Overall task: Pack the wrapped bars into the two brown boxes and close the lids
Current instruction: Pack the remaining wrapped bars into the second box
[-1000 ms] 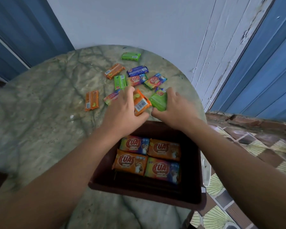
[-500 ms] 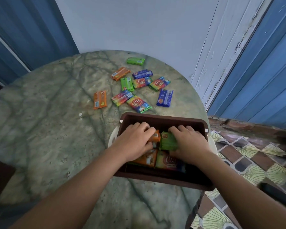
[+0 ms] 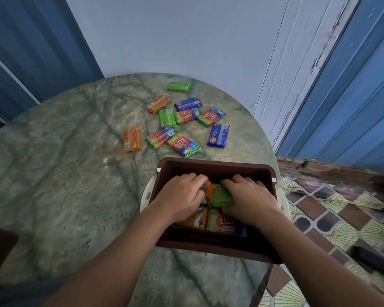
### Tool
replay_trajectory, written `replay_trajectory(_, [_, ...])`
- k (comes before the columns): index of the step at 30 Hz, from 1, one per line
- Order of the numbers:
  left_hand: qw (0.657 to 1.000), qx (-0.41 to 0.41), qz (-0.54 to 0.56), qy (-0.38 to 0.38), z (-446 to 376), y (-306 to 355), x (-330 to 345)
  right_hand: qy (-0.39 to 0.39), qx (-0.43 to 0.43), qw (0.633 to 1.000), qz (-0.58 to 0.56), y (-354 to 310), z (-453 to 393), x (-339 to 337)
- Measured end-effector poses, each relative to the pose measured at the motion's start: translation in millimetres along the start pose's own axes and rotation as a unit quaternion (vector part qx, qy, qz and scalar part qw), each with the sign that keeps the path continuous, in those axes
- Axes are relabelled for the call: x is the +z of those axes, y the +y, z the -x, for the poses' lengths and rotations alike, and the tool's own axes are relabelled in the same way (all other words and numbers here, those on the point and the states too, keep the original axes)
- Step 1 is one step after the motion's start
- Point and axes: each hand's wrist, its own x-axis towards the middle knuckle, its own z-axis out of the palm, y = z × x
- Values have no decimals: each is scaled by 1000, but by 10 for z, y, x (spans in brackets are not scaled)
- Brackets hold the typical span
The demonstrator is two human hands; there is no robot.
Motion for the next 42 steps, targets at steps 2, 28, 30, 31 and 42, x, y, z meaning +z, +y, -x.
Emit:
replay_trajectory(2, [999, 0, -29, -14, -9, -34, 54, -2, -1, 1000, 1, -2, -3, 4])
replay_trajectory(28, [998, -39, -45, 21, 230, 25, 22, 27, 36, 987, -155, 8, 2, -25])
replay_trajectory(30, [998, -39, -45, 24, 231, 25, 25, 15, 45, 984, -175, 15, -21, -47])
replay_trajectory(31, [998, -38, -44, 26, 230, 23, 28, 8, 48, 981, -186, 15, -28, -53])
replay_trajectory(42, [998, -37, -41, 34, 230, 13, 51, 7, 32, 986, -160, 105, -103, 45])
